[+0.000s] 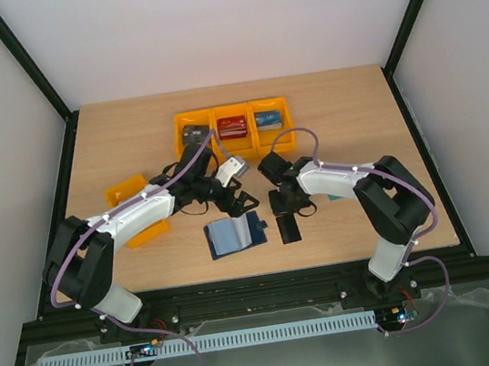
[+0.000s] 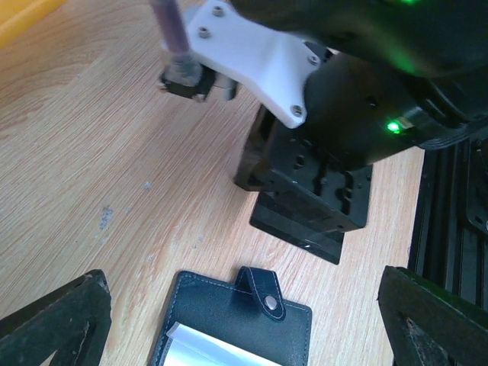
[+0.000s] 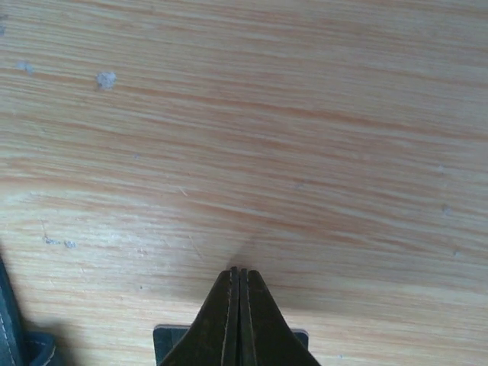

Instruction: Take the credit cards out of the card holder

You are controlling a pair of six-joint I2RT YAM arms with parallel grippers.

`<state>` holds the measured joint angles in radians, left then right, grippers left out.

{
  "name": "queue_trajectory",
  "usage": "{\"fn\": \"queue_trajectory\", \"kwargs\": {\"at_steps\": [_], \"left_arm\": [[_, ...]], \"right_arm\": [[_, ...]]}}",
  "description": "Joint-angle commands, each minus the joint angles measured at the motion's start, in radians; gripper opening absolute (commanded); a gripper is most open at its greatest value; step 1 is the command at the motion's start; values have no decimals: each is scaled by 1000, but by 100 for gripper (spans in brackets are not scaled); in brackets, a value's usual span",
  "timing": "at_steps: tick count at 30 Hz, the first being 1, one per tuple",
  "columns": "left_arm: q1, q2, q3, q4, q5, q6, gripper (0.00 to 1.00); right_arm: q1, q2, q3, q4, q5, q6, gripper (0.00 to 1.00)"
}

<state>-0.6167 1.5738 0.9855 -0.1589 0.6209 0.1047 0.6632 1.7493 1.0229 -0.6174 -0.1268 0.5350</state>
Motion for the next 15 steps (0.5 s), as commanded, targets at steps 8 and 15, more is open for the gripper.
{"fn": "queue_trajectory", "kwargs": {"at_steps": [8, 15], "left_arm": [[0, 10, -22, 30, -12, 18, 97], [-15, 1, -59, 69, 16, -11, 97]], "right_arm": [[147, -150, -249, -20, -51, 140, 2], [207, -213, -275, -62, -78, 195, 2]]}}
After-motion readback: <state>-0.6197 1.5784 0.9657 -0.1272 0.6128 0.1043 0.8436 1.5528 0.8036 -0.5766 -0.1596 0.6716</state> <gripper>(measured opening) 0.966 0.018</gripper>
